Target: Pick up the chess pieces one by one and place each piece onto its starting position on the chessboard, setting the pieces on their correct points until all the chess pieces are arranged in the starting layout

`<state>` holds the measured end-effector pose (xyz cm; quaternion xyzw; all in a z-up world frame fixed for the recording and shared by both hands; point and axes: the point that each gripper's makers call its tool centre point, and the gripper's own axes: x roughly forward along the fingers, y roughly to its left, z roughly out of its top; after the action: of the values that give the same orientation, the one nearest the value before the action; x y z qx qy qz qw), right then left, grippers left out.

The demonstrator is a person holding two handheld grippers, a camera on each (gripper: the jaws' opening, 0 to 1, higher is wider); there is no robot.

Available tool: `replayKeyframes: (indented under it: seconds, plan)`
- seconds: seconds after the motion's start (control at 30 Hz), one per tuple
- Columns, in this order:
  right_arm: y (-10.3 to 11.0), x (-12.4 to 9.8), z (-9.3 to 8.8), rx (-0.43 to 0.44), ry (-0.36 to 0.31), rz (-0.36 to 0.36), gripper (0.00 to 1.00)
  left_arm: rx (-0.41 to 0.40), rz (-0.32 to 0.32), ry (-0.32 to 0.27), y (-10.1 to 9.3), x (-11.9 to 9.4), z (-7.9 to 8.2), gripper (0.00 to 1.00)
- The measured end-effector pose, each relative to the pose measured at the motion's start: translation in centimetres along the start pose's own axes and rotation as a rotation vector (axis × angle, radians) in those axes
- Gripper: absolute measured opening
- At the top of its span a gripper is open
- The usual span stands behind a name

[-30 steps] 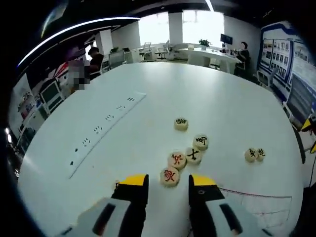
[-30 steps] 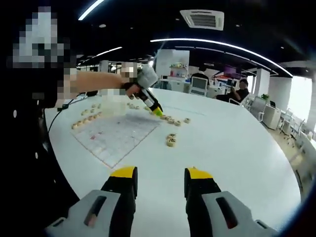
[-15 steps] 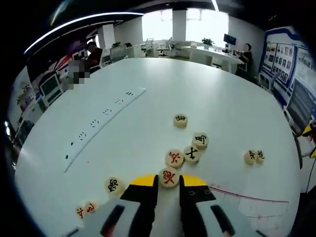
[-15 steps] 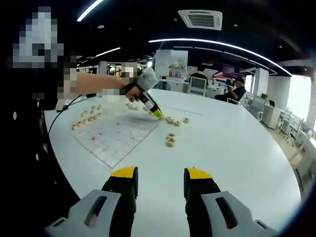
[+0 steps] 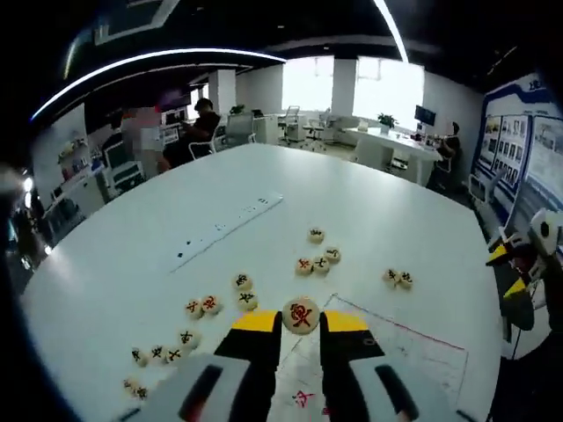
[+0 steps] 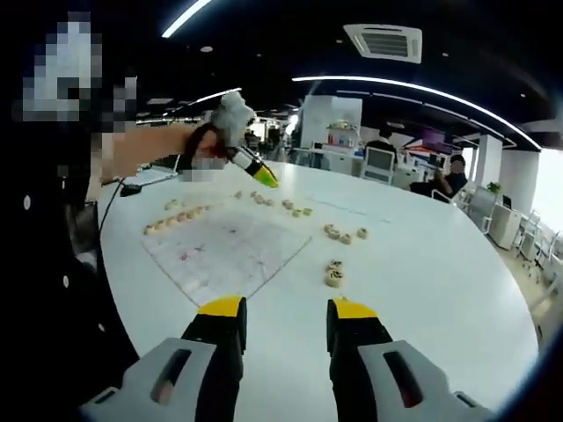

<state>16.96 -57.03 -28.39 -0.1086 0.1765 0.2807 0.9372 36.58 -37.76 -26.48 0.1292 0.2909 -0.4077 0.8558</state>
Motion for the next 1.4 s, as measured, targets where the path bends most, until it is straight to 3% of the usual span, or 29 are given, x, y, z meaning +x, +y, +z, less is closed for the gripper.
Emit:
replayKeyframes:
  seconds: [0.03,0.2,0.27,0.37,0.57,0.67,0.8,1.07,1.23,1.4]
  plan:
    - [0.1,0.1,0.1,-0.004,-0.001,0.005,0.37,0.000,0.006,-0.002,0.0,-0.4,-0.1,0.20]
    - [2.1,2.0,1.5,-0.048,-0.014,0.080,0.37,-0.031,0.041,-0.057,-0.6,-7.1,-2.7,0.20]
    - [2.9,2.6,1.8,-0.061,-0.013,0.103,0.37,-0.036,0.055,-0.067,-0.8,-8.2,-3.2,0.20]
    - [3.9,3.2,2.3,-0.078,-0.016,0.131,0.37,-0.047,0.124,-0.106,-1.1,-11.7,-5.8,0.20]
    - [5.5,4.4,3.0,-0.107,-0.012,0.180,0.37,-0.086,0.149,-0.085,-2.9,-14.5,-11.3,0.20]
    - [6.2,4.7,3.4,-0.116,-0.009,0.197,0.37,-0.102,0.181,-0.056,-3.7,-15.6,-14.6,0.20]
    - [7.0,5.1,3.6,-0.127,-0.006,0.213,0.37,-0.141,0.180,-0.031,-5.2,-16.4,-17.6,0.20]
    - [8.4,5.6,3.6,-0.139,0.012,0.236,0.37,-0.186,0.196,0.041,-7.0,-16.6,-22.5,0.20]
    - [8.8,5.5,3.8,-0.145,0.017,0.236,0.37,-0.199,0.181,0.061,-7.7,-16.2,-23.4,0.20]
    - [8.9,5.4,3.9,-0.145,0.020,0.229,0.37,-0.188,0.208,0.105,-7.3,-15.7,-24.4,0.20]
